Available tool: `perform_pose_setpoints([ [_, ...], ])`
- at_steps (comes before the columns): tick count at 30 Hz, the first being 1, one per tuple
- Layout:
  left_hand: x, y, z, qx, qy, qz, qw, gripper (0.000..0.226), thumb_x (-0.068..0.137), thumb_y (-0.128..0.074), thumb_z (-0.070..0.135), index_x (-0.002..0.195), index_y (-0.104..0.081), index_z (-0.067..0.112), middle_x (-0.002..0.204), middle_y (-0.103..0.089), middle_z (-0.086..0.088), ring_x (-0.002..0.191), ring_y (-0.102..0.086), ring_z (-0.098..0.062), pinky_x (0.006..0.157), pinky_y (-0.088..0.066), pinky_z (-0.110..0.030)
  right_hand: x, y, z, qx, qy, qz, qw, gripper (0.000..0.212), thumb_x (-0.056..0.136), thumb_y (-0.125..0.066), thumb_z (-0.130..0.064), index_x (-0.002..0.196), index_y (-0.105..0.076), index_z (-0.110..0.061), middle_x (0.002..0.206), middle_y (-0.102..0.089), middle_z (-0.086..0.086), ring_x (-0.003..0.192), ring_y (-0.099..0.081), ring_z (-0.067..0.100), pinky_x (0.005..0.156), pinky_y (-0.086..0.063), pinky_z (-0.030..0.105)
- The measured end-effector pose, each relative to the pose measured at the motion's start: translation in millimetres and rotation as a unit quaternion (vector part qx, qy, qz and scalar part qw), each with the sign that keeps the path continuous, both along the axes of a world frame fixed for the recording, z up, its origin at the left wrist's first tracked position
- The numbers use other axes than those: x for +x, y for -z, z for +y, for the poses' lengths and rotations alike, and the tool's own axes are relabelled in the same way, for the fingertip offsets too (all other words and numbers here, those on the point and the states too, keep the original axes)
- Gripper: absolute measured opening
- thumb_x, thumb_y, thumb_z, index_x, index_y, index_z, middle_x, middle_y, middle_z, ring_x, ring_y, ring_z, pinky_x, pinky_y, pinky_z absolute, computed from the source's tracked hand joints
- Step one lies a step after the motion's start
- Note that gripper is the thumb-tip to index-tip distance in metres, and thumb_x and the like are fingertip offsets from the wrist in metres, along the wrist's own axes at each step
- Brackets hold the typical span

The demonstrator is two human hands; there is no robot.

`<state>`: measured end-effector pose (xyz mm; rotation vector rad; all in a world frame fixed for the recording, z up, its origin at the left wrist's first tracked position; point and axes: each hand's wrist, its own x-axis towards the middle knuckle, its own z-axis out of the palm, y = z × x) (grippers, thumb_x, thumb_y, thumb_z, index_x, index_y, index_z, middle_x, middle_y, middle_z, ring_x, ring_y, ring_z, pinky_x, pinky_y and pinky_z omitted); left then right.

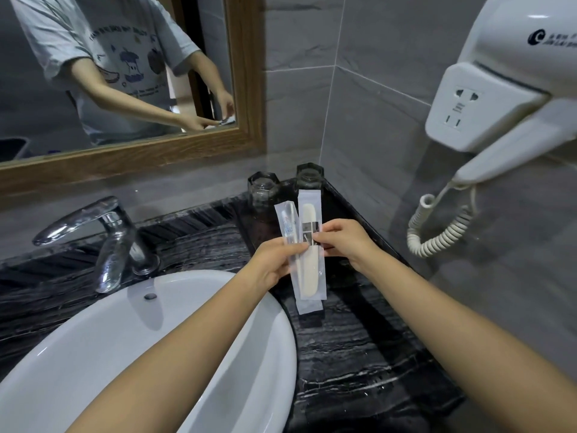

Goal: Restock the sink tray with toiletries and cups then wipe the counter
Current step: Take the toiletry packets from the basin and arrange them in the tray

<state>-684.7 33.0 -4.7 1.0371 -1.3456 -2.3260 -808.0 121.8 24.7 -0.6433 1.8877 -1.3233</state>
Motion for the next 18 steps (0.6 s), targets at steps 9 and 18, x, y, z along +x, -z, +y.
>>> perform_pose_setpoints([
  [9,-2,8,-8,-0.02,-0.036,-0.014,0.999,0.024,0.077,-0.067,0.0,0.101,-0.068,0.005,0.095,-0.071,-0.008,0.079,-0.069,-0.016,0.06,-0.058,-0.022,-19,31,0,0.051,0.011,0.127,0.991,0.022,0.093,-0.054,-0.021,0.093,-0.068,-0.003,0.087,-0.067,0.009,0.077,-0.061,0.018,0.072,-0.056,0.033],
  [18,12,18,-25,-0.015,-0.081,-0.032,0.996,0.024,0.078,-0.067,0.001,0.101,-0.067,0.007,0.097,-0.071,-0.007,0.082,-0.069,-0.016,0.066,-0.059,-0.025,-24,102,11,0.154,-0.086,0.365,0.914,0.028,0.085,-0.067,-0.023,0.109,-0.06,-0.009,0.113,-0.058,0.008,0.106,-0.054,0.024,0.085,-0.046,0.032],
])
